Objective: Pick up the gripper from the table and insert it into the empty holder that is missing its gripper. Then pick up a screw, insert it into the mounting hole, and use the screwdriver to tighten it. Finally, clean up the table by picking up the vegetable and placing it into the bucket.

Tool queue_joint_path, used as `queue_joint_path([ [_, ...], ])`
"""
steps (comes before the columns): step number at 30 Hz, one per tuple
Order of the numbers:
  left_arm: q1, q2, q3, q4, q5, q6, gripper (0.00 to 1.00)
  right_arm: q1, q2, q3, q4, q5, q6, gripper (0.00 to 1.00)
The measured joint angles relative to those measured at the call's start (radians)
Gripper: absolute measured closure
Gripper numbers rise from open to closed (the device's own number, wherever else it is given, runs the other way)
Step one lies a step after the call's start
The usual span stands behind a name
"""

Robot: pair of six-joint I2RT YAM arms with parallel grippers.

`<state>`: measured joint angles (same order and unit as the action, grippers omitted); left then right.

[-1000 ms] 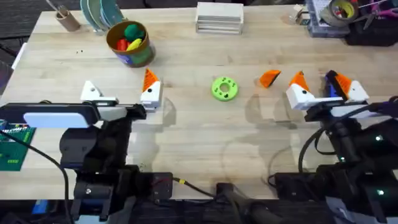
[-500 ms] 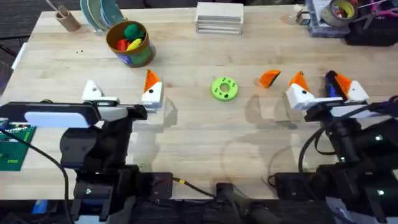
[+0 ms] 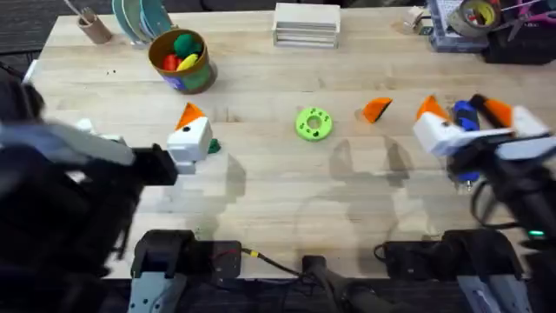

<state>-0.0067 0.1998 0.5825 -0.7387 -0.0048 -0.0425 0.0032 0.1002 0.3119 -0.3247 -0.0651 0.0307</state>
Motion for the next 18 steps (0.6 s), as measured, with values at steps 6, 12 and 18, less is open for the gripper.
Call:
queue_joint_path([
  [6, 0.000, 0.330, 0.280, -0.280, -0.023, 0.018, 0.008, 0.000, 0.189, 0.272, -0.151, -0.005, 0.000, 0.077],
  [12, 0.000, 0.625, 0.458, -0.335, -0.033, 0.073, 0.008, 0.000, 0.389, 0.476, -0.275, -0.007, 0.000, 0.077],
  [18, 0.000, 0.805, 0.476, -0.366, -0.038, 0.089, 0.008, 0.000, 0.447, 0.508, -0.259, -0.007, 0.000, 0.077],
])
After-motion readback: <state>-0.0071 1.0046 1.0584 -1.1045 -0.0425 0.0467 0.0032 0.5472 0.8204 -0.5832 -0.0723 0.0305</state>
